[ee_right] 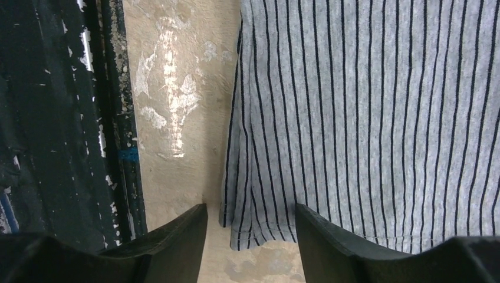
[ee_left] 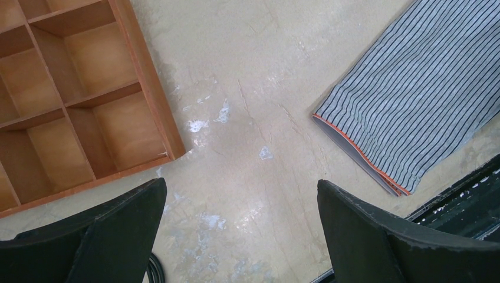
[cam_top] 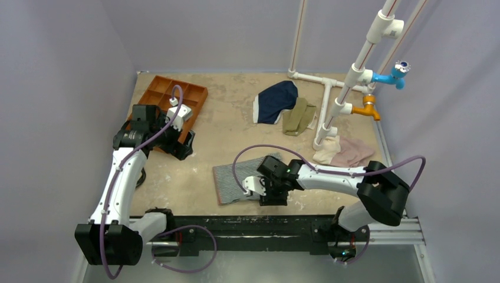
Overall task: Roll the underwear
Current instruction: Fold the underwear at the center of the board.
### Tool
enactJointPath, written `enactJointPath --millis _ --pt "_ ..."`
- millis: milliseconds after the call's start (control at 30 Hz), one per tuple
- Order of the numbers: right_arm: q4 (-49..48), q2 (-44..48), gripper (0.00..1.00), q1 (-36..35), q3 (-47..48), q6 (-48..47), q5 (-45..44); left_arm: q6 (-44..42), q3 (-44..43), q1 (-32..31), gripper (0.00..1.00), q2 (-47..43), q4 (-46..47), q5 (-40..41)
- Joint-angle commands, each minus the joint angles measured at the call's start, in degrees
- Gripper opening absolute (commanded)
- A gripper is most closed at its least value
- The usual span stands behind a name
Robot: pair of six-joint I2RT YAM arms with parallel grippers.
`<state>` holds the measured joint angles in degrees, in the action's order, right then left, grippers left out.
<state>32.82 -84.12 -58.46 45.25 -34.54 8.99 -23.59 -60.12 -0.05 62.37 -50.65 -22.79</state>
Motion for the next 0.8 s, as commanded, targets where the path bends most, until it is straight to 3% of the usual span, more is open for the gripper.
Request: enactJointPath --millis 0,533,767 --pt "-2.7 0.1 0.53 -0.8 -0.5 1.4 -0.8 -0.5 -1.4 0.1 0.99 -0.1 0.8 -0.5" --pt "-4.0 -3.2 0.24 -1.0 0.0 3.6 -1.9 -1.1 0.6 0.1 0.98 -3.2 0.0 -2.4" --pt "-1.9 -4.4 0.05 -0.5 3.0 3.5 0.0 -7.9 9.5 -0.4 0.98 -12.4 -1.3 -10.2"
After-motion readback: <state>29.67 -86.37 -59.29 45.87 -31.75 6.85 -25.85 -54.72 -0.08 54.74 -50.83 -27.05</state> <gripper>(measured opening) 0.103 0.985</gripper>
